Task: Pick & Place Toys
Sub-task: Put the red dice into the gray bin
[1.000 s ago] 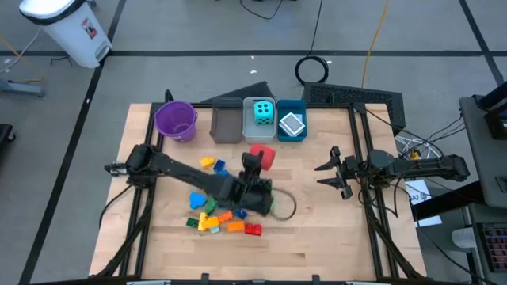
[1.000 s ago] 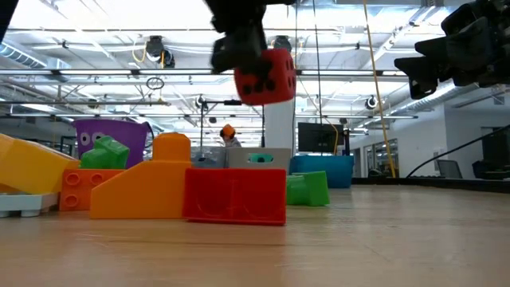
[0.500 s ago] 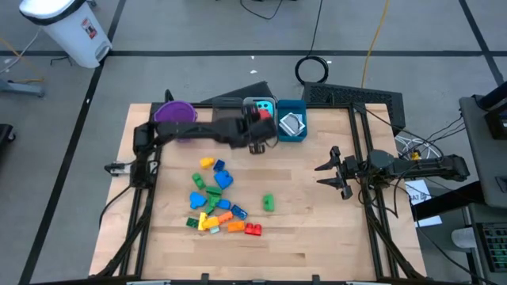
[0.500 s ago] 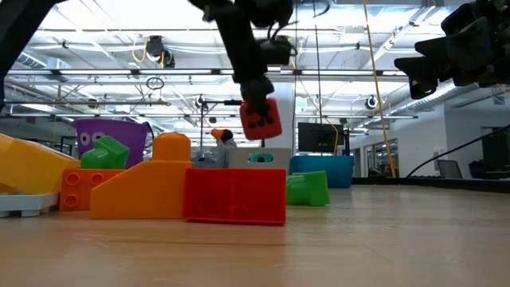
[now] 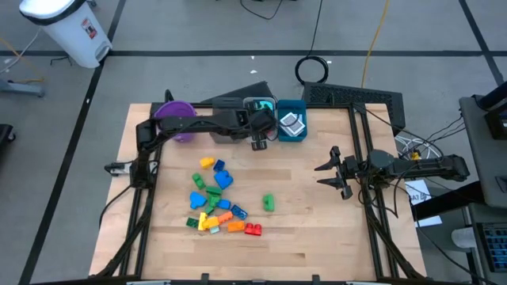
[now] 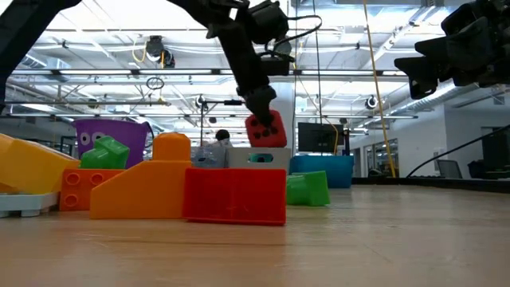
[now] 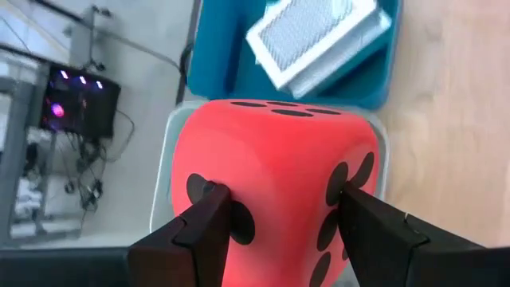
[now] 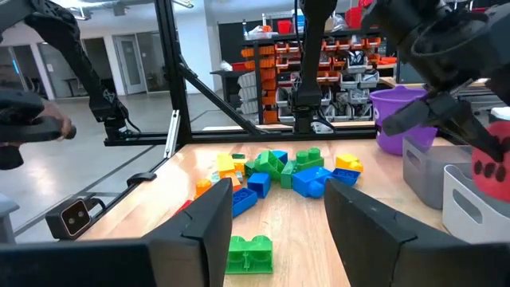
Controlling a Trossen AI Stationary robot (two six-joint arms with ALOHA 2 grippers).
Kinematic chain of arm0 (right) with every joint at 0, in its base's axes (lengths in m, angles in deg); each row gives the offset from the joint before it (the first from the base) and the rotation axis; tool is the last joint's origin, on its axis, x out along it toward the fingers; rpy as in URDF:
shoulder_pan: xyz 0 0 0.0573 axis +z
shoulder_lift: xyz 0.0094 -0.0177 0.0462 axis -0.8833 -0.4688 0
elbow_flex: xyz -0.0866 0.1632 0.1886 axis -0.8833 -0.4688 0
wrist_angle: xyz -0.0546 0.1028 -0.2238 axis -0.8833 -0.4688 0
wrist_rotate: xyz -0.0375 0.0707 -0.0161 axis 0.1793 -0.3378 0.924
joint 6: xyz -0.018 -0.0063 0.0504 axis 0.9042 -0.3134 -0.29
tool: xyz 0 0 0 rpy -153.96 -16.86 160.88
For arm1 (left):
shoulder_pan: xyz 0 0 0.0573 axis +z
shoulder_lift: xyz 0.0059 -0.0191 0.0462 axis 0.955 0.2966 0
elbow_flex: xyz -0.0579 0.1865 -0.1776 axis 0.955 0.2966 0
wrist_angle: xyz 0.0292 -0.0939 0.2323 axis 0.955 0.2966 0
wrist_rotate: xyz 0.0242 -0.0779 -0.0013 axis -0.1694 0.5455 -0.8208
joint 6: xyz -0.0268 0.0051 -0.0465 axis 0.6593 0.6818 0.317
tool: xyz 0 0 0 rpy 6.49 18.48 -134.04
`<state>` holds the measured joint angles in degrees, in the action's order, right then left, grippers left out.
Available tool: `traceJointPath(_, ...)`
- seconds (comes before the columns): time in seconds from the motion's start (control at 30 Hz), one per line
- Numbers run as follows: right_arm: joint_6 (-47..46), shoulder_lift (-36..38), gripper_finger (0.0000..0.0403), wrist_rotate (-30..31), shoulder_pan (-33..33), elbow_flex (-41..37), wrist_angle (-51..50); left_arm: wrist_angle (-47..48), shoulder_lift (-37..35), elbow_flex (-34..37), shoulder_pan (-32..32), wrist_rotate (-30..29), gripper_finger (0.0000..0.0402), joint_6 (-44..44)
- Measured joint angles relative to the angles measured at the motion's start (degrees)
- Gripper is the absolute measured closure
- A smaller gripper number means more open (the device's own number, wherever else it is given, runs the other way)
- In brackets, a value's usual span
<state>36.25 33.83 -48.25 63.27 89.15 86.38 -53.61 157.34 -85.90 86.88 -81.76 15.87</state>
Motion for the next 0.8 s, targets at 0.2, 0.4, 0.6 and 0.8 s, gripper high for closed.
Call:
traceJointPath(0.2,0.0,-0.1,0.0232,0.0,0.0,0.0,0.0,-0.8,3.2,0.0,-0.4,-0.5,0.0193,-1.4)
traceJointPath(0.4,0.0,-0.4,0.0232,0.0,0.0,0.0,0.0,0.6,4.0,0.0,-0.4,-0.4,0.0193,-1.3)
traceJointPath(0.6,0.0,-0.5,0.0232,0.0,0.0,0.0,0.0,0.8,3.5,0.0,-0.7,-0.5,0.0175,-1.7)
traceJointPath(0.8,0.0,-0.5,0.0233,0.0,0.0,0.0,0.0,0.9,3.5,0.0,-0.8,-0.5,0.0139,-2.1)
